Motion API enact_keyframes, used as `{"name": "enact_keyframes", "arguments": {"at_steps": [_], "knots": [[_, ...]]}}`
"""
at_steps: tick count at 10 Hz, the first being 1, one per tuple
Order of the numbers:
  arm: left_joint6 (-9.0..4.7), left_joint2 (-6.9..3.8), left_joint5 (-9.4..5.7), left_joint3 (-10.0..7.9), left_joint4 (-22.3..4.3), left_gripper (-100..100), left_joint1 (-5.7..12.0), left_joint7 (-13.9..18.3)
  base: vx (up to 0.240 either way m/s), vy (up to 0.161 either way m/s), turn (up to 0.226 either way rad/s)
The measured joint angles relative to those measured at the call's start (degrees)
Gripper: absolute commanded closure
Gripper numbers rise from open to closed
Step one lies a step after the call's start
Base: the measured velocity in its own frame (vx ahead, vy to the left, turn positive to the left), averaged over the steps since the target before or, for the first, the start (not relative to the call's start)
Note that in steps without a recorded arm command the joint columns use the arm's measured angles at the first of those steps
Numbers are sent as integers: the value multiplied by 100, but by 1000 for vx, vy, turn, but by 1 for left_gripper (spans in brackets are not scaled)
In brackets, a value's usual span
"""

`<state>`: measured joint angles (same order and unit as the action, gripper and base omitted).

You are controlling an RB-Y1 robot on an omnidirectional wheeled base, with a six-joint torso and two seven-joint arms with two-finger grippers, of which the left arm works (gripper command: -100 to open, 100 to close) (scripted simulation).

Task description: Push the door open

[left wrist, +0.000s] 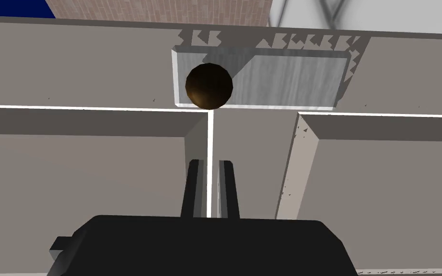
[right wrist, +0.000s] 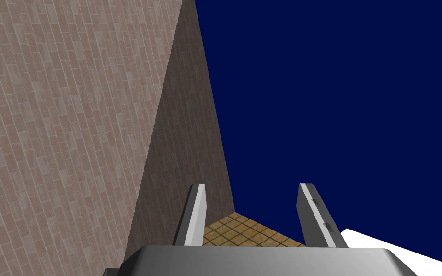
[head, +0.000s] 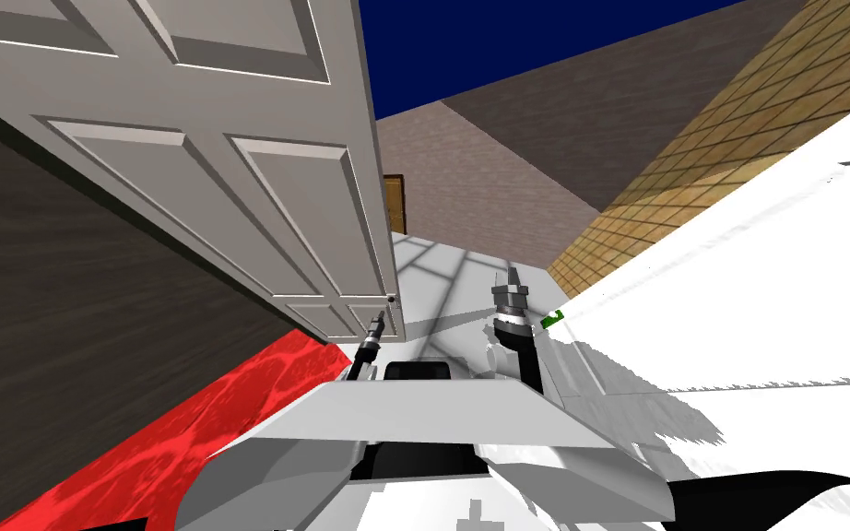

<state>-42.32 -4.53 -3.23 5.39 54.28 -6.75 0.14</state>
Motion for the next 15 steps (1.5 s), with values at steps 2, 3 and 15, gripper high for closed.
{"name": "enact_keyframes", "arguments": {"at_steps": [2,3,15], "knots": [[20,61,-21,8,76,-100,-58,10,-184,-56,36],[23,65,-22,10,79,-100,-64,11,116,-10,-34],[-128,93,-43,-112,-142,100,79,-48,123,2,-14]]}}
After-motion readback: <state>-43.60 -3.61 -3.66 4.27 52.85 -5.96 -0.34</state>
